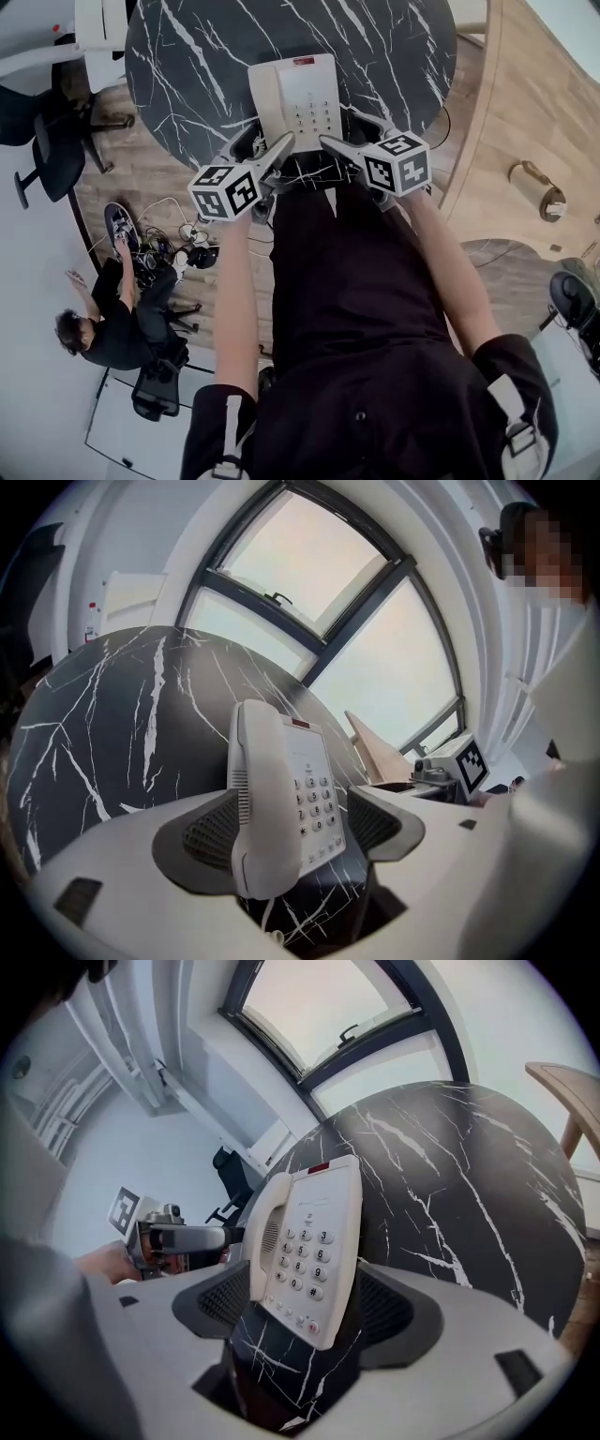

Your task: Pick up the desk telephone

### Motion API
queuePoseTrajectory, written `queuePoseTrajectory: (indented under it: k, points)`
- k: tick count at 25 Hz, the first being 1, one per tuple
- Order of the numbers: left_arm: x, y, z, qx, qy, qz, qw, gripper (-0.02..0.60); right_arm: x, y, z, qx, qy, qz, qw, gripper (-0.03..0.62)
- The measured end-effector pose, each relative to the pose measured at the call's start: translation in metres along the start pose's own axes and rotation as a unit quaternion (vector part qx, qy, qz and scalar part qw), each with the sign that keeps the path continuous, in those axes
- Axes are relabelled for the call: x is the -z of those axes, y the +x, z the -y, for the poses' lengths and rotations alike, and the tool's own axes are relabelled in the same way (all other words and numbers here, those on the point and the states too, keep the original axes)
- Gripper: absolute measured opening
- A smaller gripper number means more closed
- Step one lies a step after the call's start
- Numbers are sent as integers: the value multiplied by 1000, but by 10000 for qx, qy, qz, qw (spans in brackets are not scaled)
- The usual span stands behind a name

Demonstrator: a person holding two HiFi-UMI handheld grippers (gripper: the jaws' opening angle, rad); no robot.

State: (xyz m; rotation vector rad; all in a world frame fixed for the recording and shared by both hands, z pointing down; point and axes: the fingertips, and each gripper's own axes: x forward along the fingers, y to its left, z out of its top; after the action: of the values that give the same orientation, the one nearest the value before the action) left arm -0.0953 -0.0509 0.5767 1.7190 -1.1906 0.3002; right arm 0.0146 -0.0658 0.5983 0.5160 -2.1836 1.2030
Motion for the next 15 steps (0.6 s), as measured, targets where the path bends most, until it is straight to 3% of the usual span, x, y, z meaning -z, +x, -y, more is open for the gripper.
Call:
queuePoseTrajectory:
  k: [7, 15]
  points:
    - [-5, 9, -21, 294, -315, 167, 9989, 383, -7, 21, 11, 22, 257, 171, 9995, 347]
    - [2, 28, -28, 619, -129, -282, 9976, 397, -9, 41, 17, -18, 260, 27, 9997, 348]
